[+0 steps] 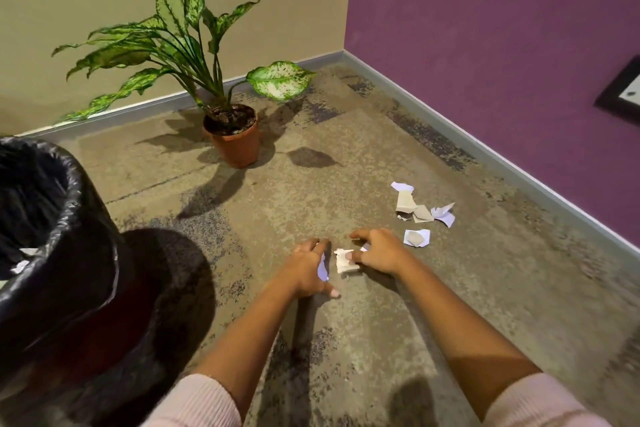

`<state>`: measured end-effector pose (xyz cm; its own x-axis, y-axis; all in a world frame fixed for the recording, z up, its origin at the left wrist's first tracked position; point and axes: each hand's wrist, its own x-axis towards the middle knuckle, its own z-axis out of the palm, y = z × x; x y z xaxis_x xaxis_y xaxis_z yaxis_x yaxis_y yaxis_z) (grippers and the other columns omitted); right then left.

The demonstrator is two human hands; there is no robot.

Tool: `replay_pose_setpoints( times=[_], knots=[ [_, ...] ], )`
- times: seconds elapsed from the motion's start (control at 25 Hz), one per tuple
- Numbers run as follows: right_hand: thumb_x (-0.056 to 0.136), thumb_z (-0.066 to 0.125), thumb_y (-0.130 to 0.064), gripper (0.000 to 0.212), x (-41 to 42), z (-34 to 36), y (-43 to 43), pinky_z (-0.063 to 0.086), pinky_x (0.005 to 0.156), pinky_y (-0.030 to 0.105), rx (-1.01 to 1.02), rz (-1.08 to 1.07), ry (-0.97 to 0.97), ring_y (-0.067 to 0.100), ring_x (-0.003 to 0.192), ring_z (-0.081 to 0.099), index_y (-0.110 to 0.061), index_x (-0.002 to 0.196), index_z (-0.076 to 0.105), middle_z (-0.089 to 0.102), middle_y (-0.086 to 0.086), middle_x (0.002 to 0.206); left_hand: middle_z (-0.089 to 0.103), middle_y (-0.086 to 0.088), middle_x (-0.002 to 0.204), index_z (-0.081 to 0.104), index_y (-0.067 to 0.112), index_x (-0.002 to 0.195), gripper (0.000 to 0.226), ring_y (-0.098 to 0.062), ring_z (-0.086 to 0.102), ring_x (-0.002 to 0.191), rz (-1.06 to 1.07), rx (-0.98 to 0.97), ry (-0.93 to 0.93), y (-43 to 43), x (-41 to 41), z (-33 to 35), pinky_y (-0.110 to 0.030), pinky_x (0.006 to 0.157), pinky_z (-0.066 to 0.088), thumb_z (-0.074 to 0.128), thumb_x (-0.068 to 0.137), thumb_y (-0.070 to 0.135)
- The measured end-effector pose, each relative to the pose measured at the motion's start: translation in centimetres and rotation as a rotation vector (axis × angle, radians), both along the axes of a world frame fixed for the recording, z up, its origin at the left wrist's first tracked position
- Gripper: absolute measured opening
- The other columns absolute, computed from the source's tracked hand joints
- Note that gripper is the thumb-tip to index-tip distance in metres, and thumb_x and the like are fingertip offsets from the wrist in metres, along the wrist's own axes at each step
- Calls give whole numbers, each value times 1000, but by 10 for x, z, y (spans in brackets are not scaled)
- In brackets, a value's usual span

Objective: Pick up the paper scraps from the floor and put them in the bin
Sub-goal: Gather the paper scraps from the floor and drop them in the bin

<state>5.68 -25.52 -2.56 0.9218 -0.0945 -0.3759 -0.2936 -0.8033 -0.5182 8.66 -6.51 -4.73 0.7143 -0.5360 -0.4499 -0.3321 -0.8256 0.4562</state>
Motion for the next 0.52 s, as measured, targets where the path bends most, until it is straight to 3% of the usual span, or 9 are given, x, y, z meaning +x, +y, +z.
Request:
replay_pose_setpoints(
  times=[0.08, 0.2, 0.36, 0.52],
  knots=[
    [68, 79, -49, 91, -5, 0, -9, 31, 114, 37, -52, 6, 94, 27, 139, 37, -24, 146, 40, 43, 6, 149, 11, -9, 162, 11, 14, 156, 112, -29, 14, 149, 8, 40, -34, -2, 1, -3, -35, 119, 19, 83, 72, 34],
    [64, 79, -58, 108, -5, -3, -6, 20, 119, 44, -111, 34, 194, 33, 146, 16, -31, 152, 22, 21, 9, 159, 22, -10, 159, 22, 17, 154, 86, -30, 25, 144, 31, 30, -113, -1, 3, -4, -32, 117, 26, 69, 82, 18],
    [74, 78, -45, 98, -2, -15, 21, 16, 119, 51, -229, 125, 270, 44, 146, -5, -43, 150, 16, -2, 8, 163, 43, -6, 141, 51, 28, 136, 52, -29, 40, 129, 45, 25, -226, 5, 1, -3, -34, 107, 39, 60, 86, 16],
    [88, 67, -20, 73, -6, -23, 36, 19, 120, 45, -303, 193, 180, 41, 147, 2, -38, 148, 30, 4, 4, 163, 47, -6, 132, 61, 28, 128, 46, -28, 43, 122, 56, 43, -238, 6, 0, -2, -35, 101, 42, 61, 85, 12]
  ],
)
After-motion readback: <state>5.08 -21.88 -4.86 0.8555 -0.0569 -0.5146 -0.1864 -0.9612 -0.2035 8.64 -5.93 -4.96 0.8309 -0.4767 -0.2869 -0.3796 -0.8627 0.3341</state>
